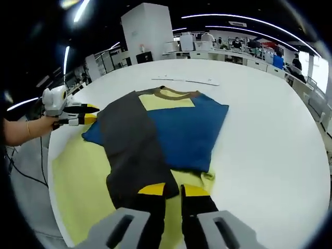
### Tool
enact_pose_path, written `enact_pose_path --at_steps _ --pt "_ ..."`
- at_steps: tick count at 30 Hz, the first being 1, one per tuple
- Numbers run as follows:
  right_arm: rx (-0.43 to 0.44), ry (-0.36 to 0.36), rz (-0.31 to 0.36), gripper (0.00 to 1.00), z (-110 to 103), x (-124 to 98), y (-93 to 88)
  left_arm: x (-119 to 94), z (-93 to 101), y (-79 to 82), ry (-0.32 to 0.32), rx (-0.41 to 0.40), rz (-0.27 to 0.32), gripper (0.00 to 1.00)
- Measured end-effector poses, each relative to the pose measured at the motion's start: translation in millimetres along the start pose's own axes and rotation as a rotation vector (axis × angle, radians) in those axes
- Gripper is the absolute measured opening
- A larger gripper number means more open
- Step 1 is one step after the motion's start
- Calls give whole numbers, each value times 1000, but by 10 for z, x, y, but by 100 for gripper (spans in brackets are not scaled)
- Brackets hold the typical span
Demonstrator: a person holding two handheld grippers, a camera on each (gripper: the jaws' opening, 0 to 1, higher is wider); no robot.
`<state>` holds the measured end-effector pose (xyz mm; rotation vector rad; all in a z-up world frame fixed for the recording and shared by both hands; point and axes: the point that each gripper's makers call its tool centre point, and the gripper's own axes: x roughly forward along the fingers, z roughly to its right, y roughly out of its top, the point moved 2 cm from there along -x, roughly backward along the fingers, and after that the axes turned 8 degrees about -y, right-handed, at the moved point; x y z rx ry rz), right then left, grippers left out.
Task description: Fold the garment on the visible template until the final outline fits inside the template.
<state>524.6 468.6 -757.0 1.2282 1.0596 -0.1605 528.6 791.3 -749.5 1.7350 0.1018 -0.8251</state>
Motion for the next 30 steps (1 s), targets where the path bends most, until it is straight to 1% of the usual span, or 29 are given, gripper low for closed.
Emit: enact_pose_path --at_steps 2,4,5,8,13,16,18,20,22,25,28,30 --pt "4 1 -4 2 -2 2 -1 16 -2 6 -5 -8 2 15" --pt "4 0 -10 1 0 -3 -5 25 -11 -38 3 -9 -22 7" --pt "1 -1 -12 0 0 -4 -6 22 -3 -37 -3 -11 -18 3" --pt "6 -2 -14 0 2 -4 -10 14 3 -45 -6 -8 -17 2" --pt "35 2 -16 0 2 -38 9 -25 -10 -66 16 -23 -5 0" --pt "74 -19 17 0 35 -137 97 -36 -14 -79 29 -40 -4 0" --pt "79 -37 30 0 65 -195 131 -42 -18 -89 38 -51 2 0" --pt "103 -45 47 0 91 -220 160 -41 -12 -99 42 -52 7 0" --pt "104 -45 44 0 92 -210 153 -41 -14 -98 44 -51 10 0" --pt "105 -55 19 0 117 -151 103 -44 -6 -93 42 -41 7 0" --pt "108 -62 9 0 128 -121 89 -47 7 -76 38 -16 -2 1" --pt "115 -71 -3 0 134 -124 78 -53 23 -44 35 11 1 4"
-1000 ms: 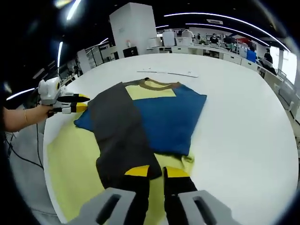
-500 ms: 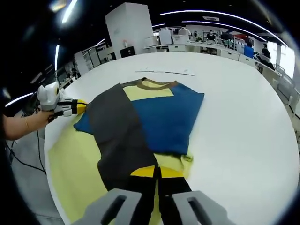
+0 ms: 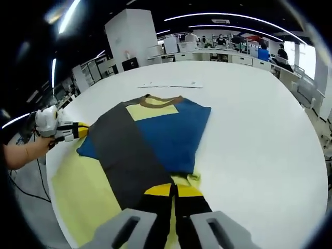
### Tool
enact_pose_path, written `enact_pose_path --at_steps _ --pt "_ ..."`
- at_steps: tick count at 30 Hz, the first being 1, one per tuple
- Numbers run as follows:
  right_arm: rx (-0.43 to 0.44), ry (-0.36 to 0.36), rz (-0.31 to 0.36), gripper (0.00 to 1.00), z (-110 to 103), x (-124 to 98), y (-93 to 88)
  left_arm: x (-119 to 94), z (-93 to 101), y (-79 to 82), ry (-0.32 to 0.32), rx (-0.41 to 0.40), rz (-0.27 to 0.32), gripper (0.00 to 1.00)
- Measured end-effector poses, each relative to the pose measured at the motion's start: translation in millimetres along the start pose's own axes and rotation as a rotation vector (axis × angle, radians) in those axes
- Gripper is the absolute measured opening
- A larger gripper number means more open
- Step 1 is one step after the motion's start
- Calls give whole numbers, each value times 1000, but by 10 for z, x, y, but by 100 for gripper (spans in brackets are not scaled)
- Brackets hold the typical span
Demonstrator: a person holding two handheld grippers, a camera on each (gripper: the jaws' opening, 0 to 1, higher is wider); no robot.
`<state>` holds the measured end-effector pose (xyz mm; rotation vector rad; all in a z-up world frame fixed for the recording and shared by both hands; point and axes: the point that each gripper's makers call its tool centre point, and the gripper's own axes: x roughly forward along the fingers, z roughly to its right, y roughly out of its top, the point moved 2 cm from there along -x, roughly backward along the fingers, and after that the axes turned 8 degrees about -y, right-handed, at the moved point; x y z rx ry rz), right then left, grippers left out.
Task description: Fold the garment on the visible template until the final outline fits inside the template.
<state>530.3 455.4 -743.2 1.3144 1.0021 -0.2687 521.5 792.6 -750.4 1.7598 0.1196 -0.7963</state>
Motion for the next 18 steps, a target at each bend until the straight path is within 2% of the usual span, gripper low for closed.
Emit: enact_pose_path --at_steps 5,8,9,12,13,18 --pt "-6 9 11 0 -21 -49 66 -24 42 80 -10 45 21 0" --pt "-1 -10 43 0 25 -54 135 -28 5 6 18 43 -9 0" --pt "4 -12 42 0 37 -47 132 -33 -25 -27 43 25 -10 0" --pt "7 -10 24 0 26 8 68 -13 -31 -91 52 -18 -22 0" --pt "-2 -14 22 0 29 25 56 -13 -35 -59 61 -32 2 0" --pt "6 -14 -3 0 60 93 7 -25 -15 -60 45 -20 -28 0"
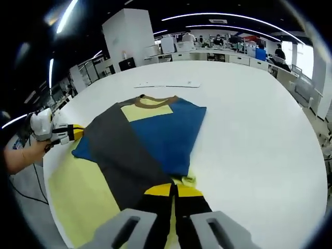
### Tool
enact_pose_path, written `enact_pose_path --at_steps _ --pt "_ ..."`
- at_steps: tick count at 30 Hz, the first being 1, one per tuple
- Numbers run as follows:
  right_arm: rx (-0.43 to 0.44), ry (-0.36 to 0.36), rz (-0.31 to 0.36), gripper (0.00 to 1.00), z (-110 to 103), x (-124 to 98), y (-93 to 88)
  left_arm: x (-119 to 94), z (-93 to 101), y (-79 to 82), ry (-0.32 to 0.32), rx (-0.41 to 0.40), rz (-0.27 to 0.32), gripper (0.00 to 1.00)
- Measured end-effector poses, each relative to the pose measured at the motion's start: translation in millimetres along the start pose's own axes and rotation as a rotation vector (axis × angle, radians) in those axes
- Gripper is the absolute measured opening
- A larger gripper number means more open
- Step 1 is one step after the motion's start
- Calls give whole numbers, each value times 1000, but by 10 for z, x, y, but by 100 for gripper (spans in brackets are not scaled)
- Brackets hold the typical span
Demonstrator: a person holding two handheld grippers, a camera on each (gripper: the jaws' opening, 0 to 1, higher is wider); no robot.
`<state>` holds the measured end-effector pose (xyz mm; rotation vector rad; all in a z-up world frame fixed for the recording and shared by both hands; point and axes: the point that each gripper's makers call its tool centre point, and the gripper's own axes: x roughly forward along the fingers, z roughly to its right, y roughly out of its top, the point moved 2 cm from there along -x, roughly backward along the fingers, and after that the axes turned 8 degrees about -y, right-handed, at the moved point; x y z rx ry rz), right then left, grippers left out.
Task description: Fold the garment on the visible template until the final outline fits inside the template.
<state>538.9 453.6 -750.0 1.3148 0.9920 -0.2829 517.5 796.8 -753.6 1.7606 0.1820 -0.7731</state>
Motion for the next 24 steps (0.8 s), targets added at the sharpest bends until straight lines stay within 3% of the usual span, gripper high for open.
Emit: enact_pose_path --at_steps 6,10,16,24 --pt "-14 15 1 0 -9 -5 16 -41 -14 -10 -4 -20 -15 3" --pt "-7 11 6 1 6 -33 22 -108 -46 -18 -3 -92 -22 22" --pt "35 37 38 22 -86 -129 71 -183 -89 182 -7 -130 33 28" --pt "6 73 108 48 -221 -248 198 48 -157 386 13 -159 70 27"
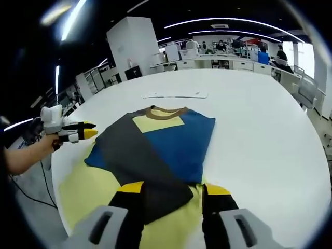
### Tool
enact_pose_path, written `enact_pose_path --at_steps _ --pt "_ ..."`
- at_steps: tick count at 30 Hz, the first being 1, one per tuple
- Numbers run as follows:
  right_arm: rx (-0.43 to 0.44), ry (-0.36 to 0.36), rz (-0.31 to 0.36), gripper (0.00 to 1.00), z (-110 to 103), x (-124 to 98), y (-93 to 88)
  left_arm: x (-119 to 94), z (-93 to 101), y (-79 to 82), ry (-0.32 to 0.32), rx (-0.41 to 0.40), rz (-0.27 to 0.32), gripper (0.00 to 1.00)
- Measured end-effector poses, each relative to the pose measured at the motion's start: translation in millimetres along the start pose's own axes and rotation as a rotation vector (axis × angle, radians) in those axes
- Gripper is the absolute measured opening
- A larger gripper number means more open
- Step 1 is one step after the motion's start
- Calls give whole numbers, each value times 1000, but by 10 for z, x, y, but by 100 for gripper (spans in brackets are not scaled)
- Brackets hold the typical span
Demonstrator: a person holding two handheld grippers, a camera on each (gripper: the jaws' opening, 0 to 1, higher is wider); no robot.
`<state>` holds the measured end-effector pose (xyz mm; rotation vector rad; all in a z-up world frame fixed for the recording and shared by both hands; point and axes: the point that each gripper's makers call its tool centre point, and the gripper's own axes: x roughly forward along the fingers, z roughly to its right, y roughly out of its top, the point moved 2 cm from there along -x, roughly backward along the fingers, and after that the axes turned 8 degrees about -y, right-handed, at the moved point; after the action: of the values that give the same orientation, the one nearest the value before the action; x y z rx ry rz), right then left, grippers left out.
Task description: Fold the garment on the visible template until the final outline fits inside the template.
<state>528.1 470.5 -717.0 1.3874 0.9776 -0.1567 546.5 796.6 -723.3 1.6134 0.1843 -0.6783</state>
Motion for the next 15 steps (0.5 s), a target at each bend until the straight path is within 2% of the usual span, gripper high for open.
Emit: enact_pose_path --at_steps 5,10,12,13,14,15 --pt "-14 2 24 61 -9 -30 39 185 -37 3 7 -45 -2 26" --pt "-18 14 26 62 -23 -53 30 338 -81 -46 35 -29 -33 25" --pt "-17 17 29 63 -23 -61 33 371 -129 -120 58 -13 -72 25" --pt "-16 20 30 63 -26 -70 34 371 -144 -77 66 -25 -38 26" --pt "-15 23 31 63 -30 -75 33 353 -144 -86 65 -15 -55 25" --pt "-14 24 30 63 -32 -79 29 333 -197 -87 101 15 -69 22"
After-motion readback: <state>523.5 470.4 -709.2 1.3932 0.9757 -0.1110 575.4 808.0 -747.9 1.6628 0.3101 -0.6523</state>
